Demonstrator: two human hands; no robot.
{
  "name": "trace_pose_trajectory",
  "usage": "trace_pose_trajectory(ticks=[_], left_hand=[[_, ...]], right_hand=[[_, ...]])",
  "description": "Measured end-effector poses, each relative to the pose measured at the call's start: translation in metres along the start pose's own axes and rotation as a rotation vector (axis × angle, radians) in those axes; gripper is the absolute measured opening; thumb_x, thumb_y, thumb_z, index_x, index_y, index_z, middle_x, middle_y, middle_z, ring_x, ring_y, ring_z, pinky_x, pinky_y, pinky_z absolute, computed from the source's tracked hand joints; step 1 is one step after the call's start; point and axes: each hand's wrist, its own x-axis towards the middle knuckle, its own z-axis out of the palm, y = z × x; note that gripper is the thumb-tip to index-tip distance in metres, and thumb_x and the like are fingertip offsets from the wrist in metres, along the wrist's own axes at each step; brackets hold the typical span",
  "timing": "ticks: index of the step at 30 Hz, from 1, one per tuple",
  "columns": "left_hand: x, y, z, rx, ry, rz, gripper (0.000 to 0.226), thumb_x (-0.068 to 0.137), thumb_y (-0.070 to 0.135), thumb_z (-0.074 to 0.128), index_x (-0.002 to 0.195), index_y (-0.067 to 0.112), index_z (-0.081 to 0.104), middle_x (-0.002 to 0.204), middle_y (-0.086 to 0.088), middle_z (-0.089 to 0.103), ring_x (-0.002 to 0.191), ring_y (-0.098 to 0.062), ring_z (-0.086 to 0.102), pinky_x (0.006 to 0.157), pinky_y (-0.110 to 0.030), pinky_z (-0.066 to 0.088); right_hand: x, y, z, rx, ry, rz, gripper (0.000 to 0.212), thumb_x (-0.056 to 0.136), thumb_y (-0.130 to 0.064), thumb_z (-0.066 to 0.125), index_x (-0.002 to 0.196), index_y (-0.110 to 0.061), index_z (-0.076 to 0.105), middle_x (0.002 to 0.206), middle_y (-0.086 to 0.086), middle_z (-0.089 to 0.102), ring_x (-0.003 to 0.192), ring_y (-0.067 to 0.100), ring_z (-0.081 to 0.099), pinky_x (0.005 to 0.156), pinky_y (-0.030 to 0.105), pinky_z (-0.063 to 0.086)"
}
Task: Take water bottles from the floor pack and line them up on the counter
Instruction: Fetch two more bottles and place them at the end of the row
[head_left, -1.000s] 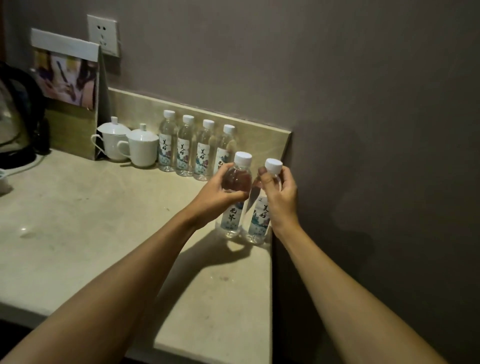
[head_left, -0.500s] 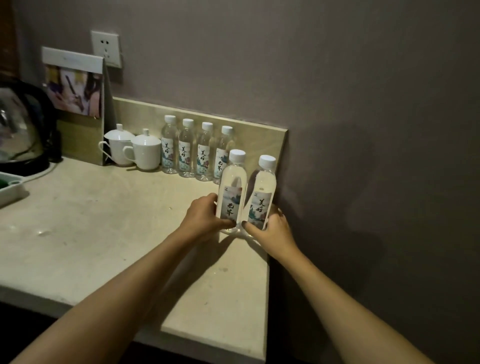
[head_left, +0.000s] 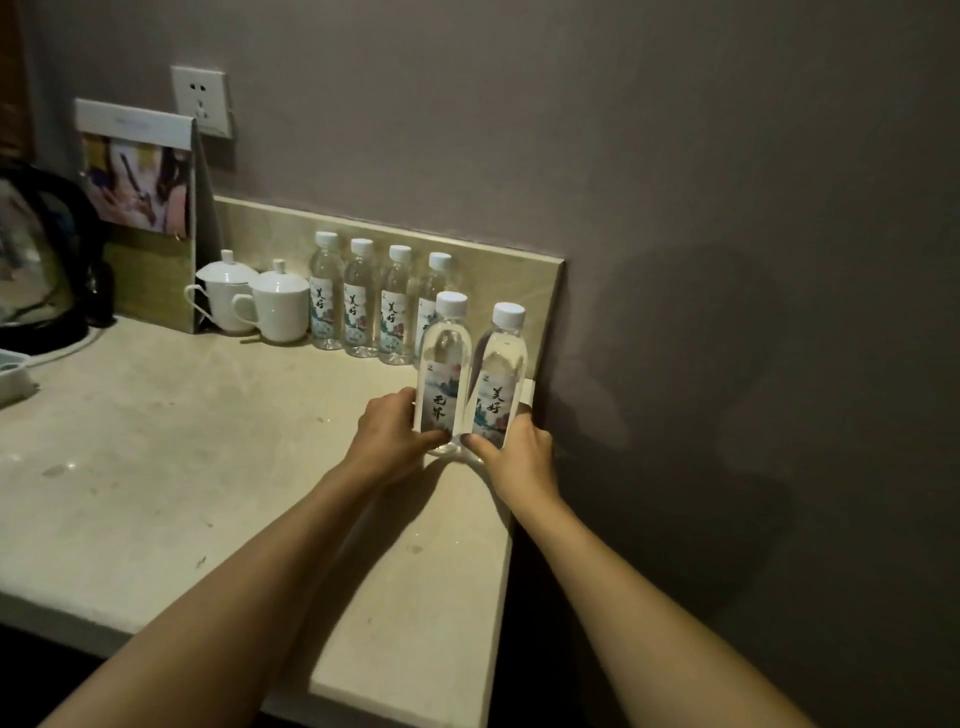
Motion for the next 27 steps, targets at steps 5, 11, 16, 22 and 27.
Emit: trace_pose_trajectory(ticks=[5, 11, 16, 22, 27], left_hand=[[0.037, -0.008, 0.009, 0.038, -0.060, 0.027, 0.047, 0.077, 0.029, 0.080, 0.117, 0.011, 0.062, 0.113, -0.009, 0.068, 0.101, -0.025, 0.063, 0.086, -0.040, 0.054], [0.082, -0.021, 0.017, 0.008, -0.106, 0.087, 0.045, 0.076, 0.030, 0.080, 0.115, 0.017, 0.062, 0.113, -0.007, 0.069, 0.102, -0.023, 0.065, 0.088, -0.043, 0.054], [0.114, -0.031, 0.028, -0.043, -0.153, 0.118, 0.039, 0.080, 0.023, 0.078, 0.115, 0.015, 0.063, 0.111, -0.006, 0.070, 0.097, -0.021, 0.064, 0.084, -0.035, 0.053], [0.139, -0.037, 0.039, -0.060, -0.131, 0.149, 0.042, 0.080, 0.028, 0.077, 0.116, 0.013, 0.061, 0.113, -0.007, 0.067, 0.101, -0.023, 0.063, 0.087, -0.040, 0.054], [0.137, -0.044, 0.047, -0.042, -0.072, 0.149, 0.039, 0.083, 0.030, 0.074, 0.113, 0.013, 0.055, 0.107, -0.006, 0.066, 0.096, -0.021, 0.064, 0.082, -0.034, 0.055]], right_hand=[[0.025, -0.003, 0.010, -0.006, 0.018, 0.037, 0.054, 0.085, -0.035, 0.071, 0.125, -0.012, 0.042, 0.126, 0.010, 0.058, 0.115, 0.028, 0.058, 0.084, 0.033, 0.051], [0.068, -0.004, 0.025, -0.006, 0.043, 0.092, 0.055, 0.084, -0.033, 0.073, 0.125, -0.011, 0.044, 0.125, 0.009, 0.060, 0.114, 0.026, 0.060, 0.090, 0.037, 0.054], [0.097, 0.002, 0.042, -0.010, 0.106, 0.122, 0.057, 0.079, -0.038, 0.075, 0.121, -0.013, 0.045, 0.122, 0.012, 0.063, 0.111, 0.030, 0.062, 0.090, 0.047, 0.054], [0.122, 0.007, 0.050, 0.021, 0.140, 0.138, 0.057, 0.078, -0.037, 0.077, 0.119, -0.013, 0.045, 0.122, 0.012, 0.063, 0.110, 0.028, 0.064, 0.089, 0.046, 0.056], [0.125, 0.010, 0.059, -0.052, 0.149, 0.135, 0.063, 0.082, -0.047, 0.069, 0.127, -0.012, 0.042, 0.124, 0.012, 0.062, 0.111, 0.030, 0.062, 0.086, 0.047, 0.056]])
